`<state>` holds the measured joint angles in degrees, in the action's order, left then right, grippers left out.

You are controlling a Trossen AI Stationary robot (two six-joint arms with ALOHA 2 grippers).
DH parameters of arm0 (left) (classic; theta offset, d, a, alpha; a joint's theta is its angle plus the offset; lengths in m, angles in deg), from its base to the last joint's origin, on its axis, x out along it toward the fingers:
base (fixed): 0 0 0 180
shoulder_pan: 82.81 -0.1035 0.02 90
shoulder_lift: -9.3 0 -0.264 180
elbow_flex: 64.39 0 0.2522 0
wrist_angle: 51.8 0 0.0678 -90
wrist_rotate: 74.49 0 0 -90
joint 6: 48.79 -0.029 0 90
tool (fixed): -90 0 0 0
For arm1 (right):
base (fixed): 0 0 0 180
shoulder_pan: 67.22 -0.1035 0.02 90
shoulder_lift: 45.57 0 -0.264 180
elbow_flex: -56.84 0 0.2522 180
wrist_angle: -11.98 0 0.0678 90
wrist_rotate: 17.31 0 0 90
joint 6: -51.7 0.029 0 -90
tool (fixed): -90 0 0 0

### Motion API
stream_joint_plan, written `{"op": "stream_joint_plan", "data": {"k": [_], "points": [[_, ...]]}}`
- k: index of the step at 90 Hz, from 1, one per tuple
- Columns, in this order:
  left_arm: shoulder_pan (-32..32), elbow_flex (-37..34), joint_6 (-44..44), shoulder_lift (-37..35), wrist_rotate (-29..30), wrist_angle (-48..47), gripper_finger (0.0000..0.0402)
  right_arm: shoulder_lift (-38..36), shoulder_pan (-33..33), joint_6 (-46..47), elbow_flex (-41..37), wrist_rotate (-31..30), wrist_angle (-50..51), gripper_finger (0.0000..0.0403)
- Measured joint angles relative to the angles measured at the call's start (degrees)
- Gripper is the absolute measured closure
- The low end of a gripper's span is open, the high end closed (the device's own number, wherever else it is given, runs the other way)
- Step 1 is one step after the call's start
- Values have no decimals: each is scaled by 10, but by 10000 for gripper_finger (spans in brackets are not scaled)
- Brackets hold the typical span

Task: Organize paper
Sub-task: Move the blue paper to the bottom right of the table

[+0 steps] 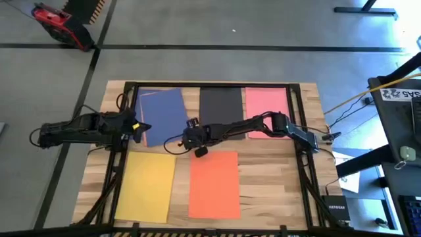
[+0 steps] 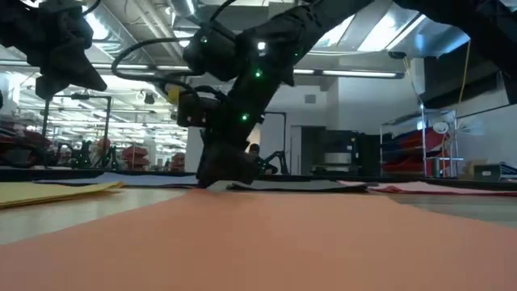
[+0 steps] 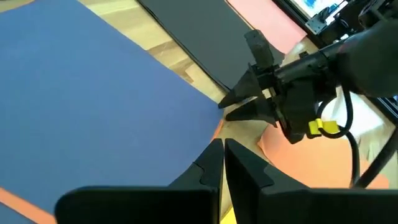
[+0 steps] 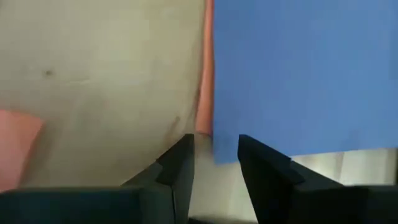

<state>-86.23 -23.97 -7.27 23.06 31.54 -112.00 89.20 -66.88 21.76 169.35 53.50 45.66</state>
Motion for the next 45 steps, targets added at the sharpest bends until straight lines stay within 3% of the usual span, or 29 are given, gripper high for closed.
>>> {"op": "stream_joint_plan", "data": {"k": [16, 33, 45], "points": [[0, 0, 0, 0, 0, -1, 402, 1, 12, 26, -2, -1, -9, 307], [0, 0, 3, 0, 0, -1, 402, 3, 19, 25, 6, -7, 27, 391], [0, 0, 5, 0, 0, -1, 402, 5, 16, 26, 39, -10, 103, 395]]}}
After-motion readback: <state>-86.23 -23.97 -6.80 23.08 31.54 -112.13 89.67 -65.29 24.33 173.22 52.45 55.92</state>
